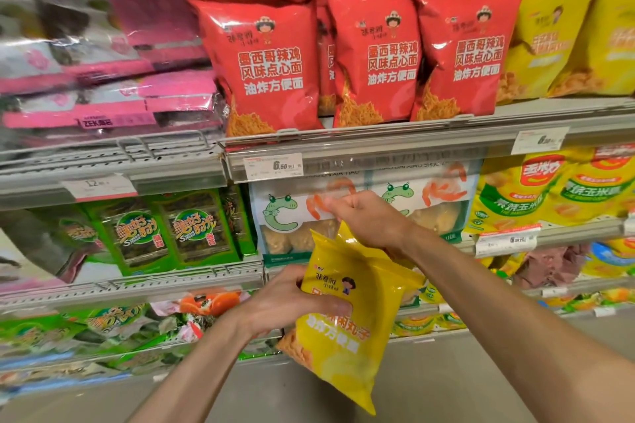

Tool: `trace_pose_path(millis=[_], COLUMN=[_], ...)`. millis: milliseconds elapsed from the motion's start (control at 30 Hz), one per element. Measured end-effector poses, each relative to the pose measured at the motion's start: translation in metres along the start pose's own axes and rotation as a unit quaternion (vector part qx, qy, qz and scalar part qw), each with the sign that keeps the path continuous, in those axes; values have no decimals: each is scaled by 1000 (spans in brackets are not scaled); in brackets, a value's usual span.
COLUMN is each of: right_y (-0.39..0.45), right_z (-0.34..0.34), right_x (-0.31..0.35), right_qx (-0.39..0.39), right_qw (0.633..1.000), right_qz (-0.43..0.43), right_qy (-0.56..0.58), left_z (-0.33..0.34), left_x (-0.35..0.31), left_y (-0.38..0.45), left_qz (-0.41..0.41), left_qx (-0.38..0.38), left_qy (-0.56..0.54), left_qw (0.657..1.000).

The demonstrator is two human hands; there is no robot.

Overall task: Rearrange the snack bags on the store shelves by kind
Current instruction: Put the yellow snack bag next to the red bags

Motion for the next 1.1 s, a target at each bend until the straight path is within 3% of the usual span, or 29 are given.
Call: trace_pose_path(millis=[133, 367, 667, 800, 933, 1100], right_y=[6, -24, -57, -62, -67, -82], right_z=[-7, -18, 62, 69, 71, 63], right_x=[-3, -34, -53, -37, -18, 6], right_qx=[-47, -115, 70, 73, 19, -9], right_qw=[999, 981, 934, 940, 973, 980], right_qz=[-3, 89, 83, 93, 68, 58], right_qy=[9, 132, 340, 319, 219, 191], left_z=[-2, -15, -10, -6, -5, -4], left_x=[9, 8, 4, -2, 0, -8], left_y=[-3, -12, -23, -30, -35, -42], left_qz=[-23, -21, 5, 15, 5, 29], left_qx=[-28, -118, -205, -237, -285, -298], left_qy=[-21, -65, -74, -47, -45, -39], left_qw=[999, 991, 976, 970, 957, 953])
Point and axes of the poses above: each hand's wrist, its own y-axis towards the middle knuckle, its own z-axis out of the palm, x = y × z, the point moved 1 cm from there along y, towards the middle knuckle
